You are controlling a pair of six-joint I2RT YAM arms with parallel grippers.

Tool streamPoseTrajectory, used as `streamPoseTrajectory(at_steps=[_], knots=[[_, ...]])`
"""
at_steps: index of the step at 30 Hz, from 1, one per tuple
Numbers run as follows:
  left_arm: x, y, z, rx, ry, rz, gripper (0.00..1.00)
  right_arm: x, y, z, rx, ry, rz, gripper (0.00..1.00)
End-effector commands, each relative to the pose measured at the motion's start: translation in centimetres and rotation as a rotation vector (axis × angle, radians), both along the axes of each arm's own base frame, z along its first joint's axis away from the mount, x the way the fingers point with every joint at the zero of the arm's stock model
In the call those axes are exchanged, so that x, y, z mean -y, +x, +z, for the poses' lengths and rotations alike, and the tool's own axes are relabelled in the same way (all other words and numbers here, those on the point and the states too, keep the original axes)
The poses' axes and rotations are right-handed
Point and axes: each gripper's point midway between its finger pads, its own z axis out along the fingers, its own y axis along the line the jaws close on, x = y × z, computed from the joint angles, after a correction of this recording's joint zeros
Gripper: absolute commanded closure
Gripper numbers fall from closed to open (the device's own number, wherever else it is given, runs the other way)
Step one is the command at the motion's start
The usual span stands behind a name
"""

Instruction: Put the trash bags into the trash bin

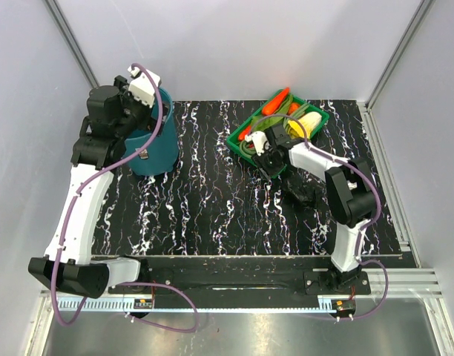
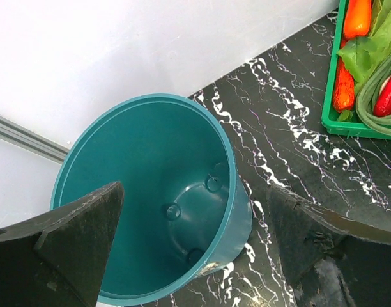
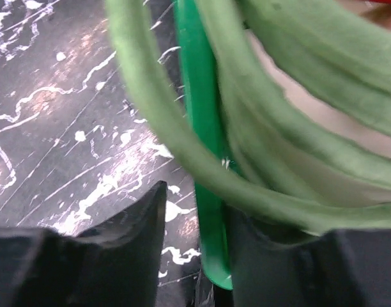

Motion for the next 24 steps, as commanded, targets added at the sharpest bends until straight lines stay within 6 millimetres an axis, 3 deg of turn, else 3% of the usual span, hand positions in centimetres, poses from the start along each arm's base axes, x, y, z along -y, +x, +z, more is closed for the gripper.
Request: streamPoseTrajectory(at_steps=[1, 7, 13, 19, 24], knots=[[-0.2, -0.3, 1.3, 0.054, -0.003, 0.009, 0.01, -0.9, 1.8, 0.5, 0.027, 0.008, -0.087, 0.64], [0.0, -0.2, 0.9, 0.047, -0.012, 0.002, 0.01, -0.3, 1.3, -0.3, -0.029, 0.017, -0.246, 0.99], [0.0, -0.2, 0.2, 0.032, -0.013, 0.006, 0.01, 0.0, 2.1, 1.0, 0.008, 0.033, -0.348, 1.0], [0.0, -0.2, -0.2, 0.021, -0.013, 0.01, 0.01, 1.2, 5.3, 1.3, 0.07, -0.031, -0.416, 1.0], [-0.1, -0.4, -0.3, 0.007, -0.012, 0.017, 0.01, 1.7, 9.3, 0.9, 0.075, -0.03, -0.482, 1.0]])
